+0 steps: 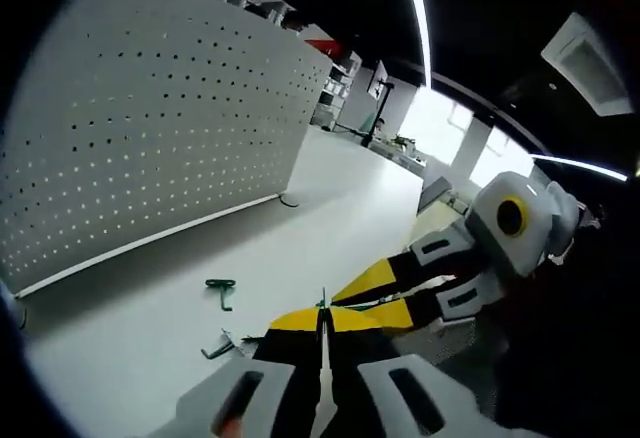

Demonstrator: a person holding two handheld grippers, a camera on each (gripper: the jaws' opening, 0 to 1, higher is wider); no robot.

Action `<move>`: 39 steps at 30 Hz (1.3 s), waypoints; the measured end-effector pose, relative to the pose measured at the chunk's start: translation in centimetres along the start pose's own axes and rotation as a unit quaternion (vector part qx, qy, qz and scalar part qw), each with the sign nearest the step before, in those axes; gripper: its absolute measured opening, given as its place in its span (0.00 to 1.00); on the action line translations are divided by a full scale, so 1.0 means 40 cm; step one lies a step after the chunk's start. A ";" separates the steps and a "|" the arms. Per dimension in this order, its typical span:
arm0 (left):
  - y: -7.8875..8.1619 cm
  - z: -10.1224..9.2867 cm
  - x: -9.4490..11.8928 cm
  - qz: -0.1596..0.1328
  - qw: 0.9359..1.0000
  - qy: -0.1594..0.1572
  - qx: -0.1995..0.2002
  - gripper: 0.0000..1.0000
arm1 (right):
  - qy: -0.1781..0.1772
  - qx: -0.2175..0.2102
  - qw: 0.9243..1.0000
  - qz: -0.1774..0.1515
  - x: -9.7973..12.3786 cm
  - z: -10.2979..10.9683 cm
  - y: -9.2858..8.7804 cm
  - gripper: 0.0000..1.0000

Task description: Insert the hook assembly into the mounting plate slot until the hook locks in place.

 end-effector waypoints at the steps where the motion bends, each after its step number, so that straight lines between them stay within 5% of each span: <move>1: 0.000 0.000 0.000 0.000 1.000 0.000 0.000 0.01 | 0.000 -0.001 1.000 0.000 0.000 0.000 0.000 0.04; 27: -0.003 -0.006 0.002 -0.004 1.000 0.007 0.013 0.01 | 0.006 -0.010 1.000 0.000 0.000 -0.003 -0.003 0.01; 34: 0.003 -0.017 0.011 -0.026 0.999 -0.001 -0.029 0.02 | -0.002 -0.010 1.000 0.001 0.004 -0.011 0.004 0.01; 39: 0.016 -0.016 0.028 -0.046 0.998 -0.005 -0.041 0.14 | -0.010 -0.017 1.000 0.004 0.010 -0.021 0.001 0.01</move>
Point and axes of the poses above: the point that each gripper's makers call its tool centre point, and the gripper's own axes: x roughly backward along the fingers, z roughly to its left, y roughly out of its top, the point moved 4 cm from there along x, roughly backward along the fingers, and after that the axes turned 15 degrees about x, right-handed, at the moved point
